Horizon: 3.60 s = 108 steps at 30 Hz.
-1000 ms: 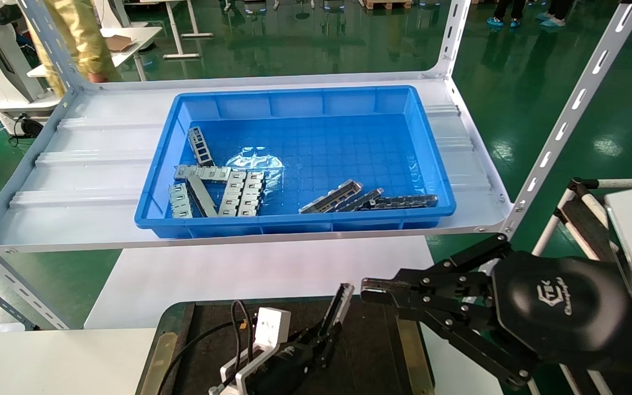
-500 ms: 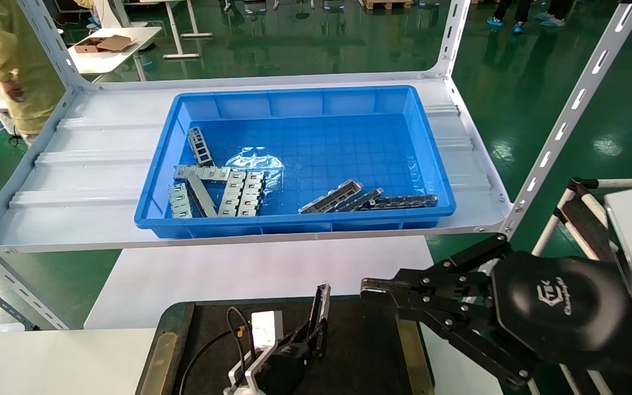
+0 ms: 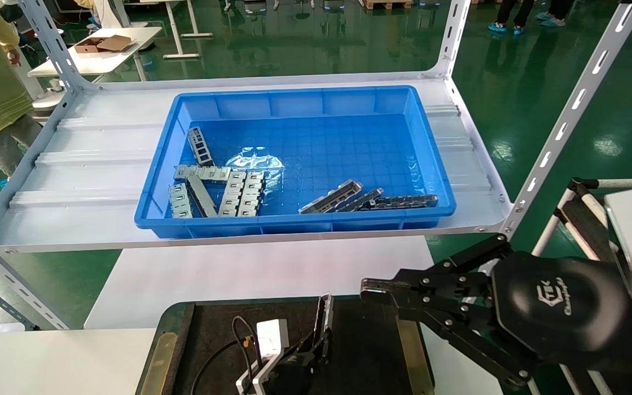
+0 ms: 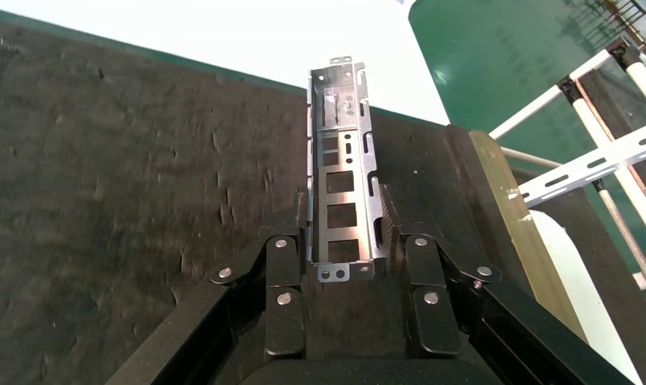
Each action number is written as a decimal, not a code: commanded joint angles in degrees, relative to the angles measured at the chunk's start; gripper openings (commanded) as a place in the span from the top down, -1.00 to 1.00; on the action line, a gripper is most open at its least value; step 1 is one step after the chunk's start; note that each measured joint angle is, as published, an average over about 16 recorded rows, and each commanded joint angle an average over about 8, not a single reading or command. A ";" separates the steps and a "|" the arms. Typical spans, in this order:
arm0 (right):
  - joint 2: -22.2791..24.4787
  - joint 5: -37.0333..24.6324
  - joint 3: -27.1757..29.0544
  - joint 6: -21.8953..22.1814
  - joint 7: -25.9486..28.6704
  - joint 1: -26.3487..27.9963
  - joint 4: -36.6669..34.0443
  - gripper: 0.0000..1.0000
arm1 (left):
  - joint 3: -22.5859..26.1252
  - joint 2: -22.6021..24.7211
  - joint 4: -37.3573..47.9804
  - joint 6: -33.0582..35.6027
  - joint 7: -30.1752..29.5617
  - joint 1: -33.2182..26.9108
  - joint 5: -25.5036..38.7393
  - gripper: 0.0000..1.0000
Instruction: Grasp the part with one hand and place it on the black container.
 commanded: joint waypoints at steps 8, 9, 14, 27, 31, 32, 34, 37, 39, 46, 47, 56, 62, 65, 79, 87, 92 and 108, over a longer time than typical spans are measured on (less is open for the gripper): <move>0.01 0.01 -0.02 0.01 -0.01 0.00 0.00 0.96 | 4.65 0.06 -0.64 -4.54 -0.40 -0.97 -5.03 0.90; 0.01 0.01 -0.02 0.01 -0.01 0.00 0.00 0.84 | 5.13 0.07 -0.69 -4.97 -0.41 -1.09 -5.54 0.75; 0.01 0.02 -0.03 0.01 -0.01 0.01 0.00 -0.38 | 7.37 0.07 -0.85 -6.79 -0.59 -1.71 -7.78 -0.49; 0.02 0.03 -0.05 0.02 -0.03 0.01 0.00 -1.00 | 10.98 0.03 -0.98 -9.38 -2.24 -3.09 -10.93 -1.00; 0.02 0.04 -0.06 0.02 -0.03 0.01 0.00 -1.00 | 11.72 0.00 -0.98 -9.61 -2.95 -3.47 -11.29 -1.00; 0.02 0.04 -0.06 0.02 -0.03 0.01 0.00 -1.00 | 11.89 -0.01 -0.97 -9.63 -3.14 -3.59 -11.32 -1.00; 0.02 0.04 -0.06 0.03 -0.03 0.01 0.00 -1.00 | 12.21 -0.06 -0.96 -9.62 -3.54 -3.86 -11.28 -1.00; 0.03 0.05 -0.07 0.03 -0.03 0.02 0.00 -1.00 | 12.59 -0.21 -1.05 -9.38 -4.08 -4.32 -10.86 -1.00; 0.03 0.05 -0.07 0.03 -0.04 0.02 0.00 -1.00 | 12.72 -0.42 -1.26 -9.07 -4.41 -4.62 -10.33 -1.00; 0.03 0.06 -0.08 0.04 -0.04 0.02 0.00 -1.00 | 12.27 -2.51 -3.38 -6.48 -5.58 -5.25 -7.31 -1.00; 0.03 0.06 -0.09 0.04 -0.04 0.02 0.00 -1.00 | 12.13 -3.02 -3.79 -5.86 -5.72 -5.31 -6.79 -1.00; 0.04 0.07 -0.10 0.04 -0.05 0.02 0.00 -1.00 | 10.29 -7.95 -6.39 0.91 -6.91 -6.06 -2.64 -1.00; 0.05 0.08 -0.11 0.05 -0.06 0.03 0.00 -1.00 | 8.85 -11.36 -8.84 6.81 -7.29 -6.40 -0.38 -1.00; 0.05 0.08 -0.12 0.05 -0.06 0.03 0.00 -1.00 | 8.19 -13.26 -10.47 10.23 -6.87 -6.37 0.89 -1.00; 0.06 0.10 -0.14 0.06 -0.07 0.03 0.00 -1.00 | 2.03 -21.61 -16.91 24.44 -0.63 -4.15 4.67 -1.00; 0.06 0.11 -0.16 0.07 -0.08 0.04 0.00 -1.00 | -4.78 -26.31 -18.83 35.27 7.70 -2.14 3.11 -1.00; 0.07 0.11 -0.17 0.07 -0.08 0.04 0.00 -1.00 | -9.57 -28.54 -18.50 42.18 13.50 -0.28 -0.16 -1.00; 0.08 0.13 -0.20 0.08 -0.10 0.05 0.00 -1.00 | -15.94 -36.16 -18.80 60.52 23.31 2.85 -7.20 -1.00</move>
